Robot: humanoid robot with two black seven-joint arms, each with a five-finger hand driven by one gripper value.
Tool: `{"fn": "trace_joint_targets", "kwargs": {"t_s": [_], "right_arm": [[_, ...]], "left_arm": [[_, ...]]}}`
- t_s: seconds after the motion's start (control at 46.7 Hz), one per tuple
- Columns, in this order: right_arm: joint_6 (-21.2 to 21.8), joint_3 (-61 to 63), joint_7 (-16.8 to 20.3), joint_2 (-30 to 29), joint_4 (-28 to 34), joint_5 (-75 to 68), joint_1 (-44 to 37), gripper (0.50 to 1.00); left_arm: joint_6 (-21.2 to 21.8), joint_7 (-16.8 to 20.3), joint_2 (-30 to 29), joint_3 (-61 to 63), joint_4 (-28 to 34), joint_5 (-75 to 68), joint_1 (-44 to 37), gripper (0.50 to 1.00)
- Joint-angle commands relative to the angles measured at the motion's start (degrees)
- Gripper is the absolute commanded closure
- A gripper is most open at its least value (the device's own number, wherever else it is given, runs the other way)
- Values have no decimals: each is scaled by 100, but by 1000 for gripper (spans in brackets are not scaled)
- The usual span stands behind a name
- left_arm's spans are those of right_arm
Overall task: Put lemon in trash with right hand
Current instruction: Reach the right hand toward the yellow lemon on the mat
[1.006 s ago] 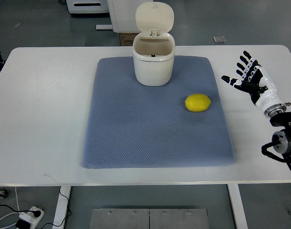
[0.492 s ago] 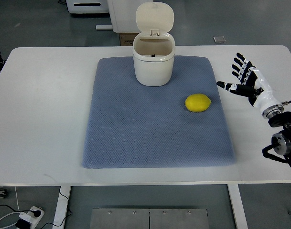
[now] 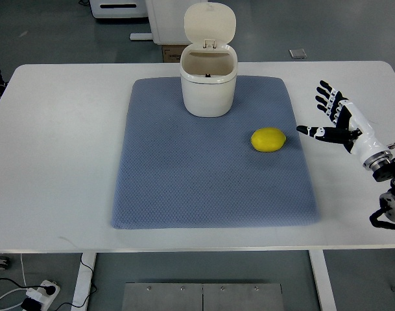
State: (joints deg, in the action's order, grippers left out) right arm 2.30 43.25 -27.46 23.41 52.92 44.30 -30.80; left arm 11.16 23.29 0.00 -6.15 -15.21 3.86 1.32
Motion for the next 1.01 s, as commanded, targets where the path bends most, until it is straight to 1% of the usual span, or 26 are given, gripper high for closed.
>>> {"fn": "trace_joint_targets", "kwargs": {"t_s": [0.0, 0.257, 0.535, 0.835, 0.984], "right_arm": [[-2, -168, -31, 15, -1, 0, -57, 509], [-89, -739, -172, 23, -10, 0, -286, 511], [-379, -1714, -277, 23, -10, 0, -602, 513], [-397, -1838, -277, -3, -80, 0, -681, 519], [-494, -1935, -277, -47, -168, 0, -699, 540]], "left_arm": [[1, 0, 0, 0, 0, 0, 0, 500], [1, 0, 0, 0, 0, 0, 0, 500], [1, 0, 0, 0, 0, 0, 0, 500], [1, 0, 0, 0, 0, 0, 0, 500], [1, 0, 0, 0, 0, 0, 0, 500]]}}
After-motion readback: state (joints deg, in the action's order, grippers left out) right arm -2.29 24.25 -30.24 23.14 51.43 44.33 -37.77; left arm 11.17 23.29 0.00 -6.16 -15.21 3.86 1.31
